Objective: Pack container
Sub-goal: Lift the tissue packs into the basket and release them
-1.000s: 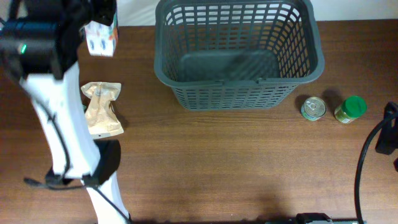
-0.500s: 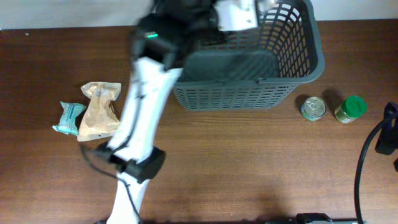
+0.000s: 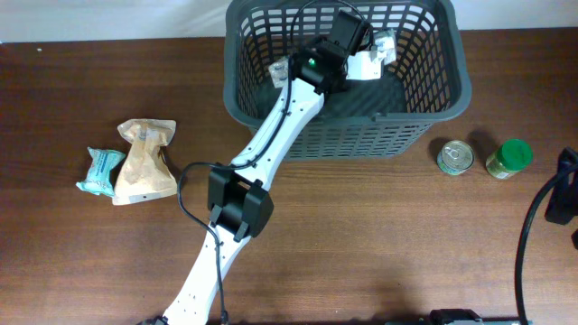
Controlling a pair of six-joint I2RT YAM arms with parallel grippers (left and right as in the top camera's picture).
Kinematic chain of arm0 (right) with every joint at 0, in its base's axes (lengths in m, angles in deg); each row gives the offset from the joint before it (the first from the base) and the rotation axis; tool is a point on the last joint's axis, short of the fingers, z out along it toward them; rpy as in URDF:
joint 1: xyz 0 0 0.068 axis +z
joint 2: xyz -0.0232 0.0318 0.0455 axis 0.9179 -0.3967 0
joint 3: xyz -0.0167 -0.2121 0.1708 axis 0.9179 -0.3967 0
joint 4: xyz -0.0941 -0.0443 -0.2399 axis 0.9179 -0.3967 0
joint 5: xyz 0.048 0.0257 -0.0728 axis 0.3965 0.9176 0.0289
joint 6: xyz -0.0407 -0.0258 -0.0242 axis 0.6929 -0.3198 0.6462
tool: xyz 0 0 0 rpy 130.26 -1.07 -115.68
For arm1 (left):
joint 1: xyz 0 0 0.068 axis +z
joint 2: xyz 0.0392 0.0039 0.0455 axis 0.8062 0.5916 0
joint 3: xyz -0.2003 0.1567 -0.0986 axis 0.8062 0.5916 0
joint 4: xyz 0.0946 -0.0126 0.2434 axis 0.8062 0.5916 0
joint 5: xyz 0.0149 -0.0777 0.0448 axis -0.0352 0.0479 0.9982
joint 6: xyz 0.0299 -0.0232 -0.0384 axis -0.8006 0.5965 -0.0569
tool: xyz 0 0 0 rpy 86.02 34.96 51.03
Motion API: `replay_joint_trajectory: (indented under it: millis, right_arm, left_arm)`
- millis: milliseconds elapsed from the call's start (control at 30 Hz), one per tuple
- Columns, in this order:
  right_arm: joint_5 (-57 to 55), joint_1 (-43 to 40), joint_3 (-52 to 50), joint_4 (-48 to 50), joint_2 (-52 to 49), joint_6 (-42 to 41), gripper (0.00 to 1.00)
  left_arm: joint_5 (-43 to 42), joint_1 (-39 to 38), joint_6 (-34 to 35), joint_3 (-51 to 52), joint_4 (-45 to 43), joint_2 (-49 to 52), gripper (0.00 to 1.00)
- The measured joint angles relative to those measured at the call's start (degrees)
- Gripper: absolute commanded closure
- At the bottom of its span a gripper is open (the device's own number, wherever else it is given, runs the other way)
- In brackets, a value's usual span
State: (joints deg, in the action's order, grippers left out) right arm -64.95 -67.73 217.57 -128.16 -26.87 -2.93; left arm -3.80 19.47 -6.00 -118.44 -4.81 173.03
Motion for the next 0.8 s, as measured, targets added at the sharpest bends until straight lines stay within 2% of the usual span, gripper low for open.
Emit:
replay_joint_trajectory:
  millis: [100,167,233,300,400,567,800]
  right_arm:
    - [0.0,0.0,0.0,0.0,0.0,0.0,0.01]
    - [0.0,0.0,0.0,0.0,0.0,0.0,0.01]
    - [0.0,0.0,0.0,0.0,0.0,0.0,0.01]
    - [0.0,0.0,0.0,0.0,0.0,0.0,0.01]
    - [0.0,0.0,0.0,0.0,0.0,0.0,0.01]
    - [0.0,0.0,0.0,0.0,0.0,0.0,0.01]
    - [0.0,0.0,0.0,0.0,0.0,0.0,0.01]
  left_arm:
    - [0.9,0.0,0.0,0.0,0.0,0.8,0.75]
    - [1.1,0.0,0.1,0.1,0.0,0.9,0.58]
    - [1.4,0.0,0.2,0.0,0.1,0.9,0.31]
    - [2.3,0.0,0.8,0.0,0.1,0.9,0.18]
    - [3.9,-0.1,5.4,0.0,0.0,0.7,0.01]
    - [4.2,-0.1,15.7,0.4,1.9,-4.4,0.01]
    - [5.6,0.5,23.5,-0.5,18.2,-29.4,0.01]
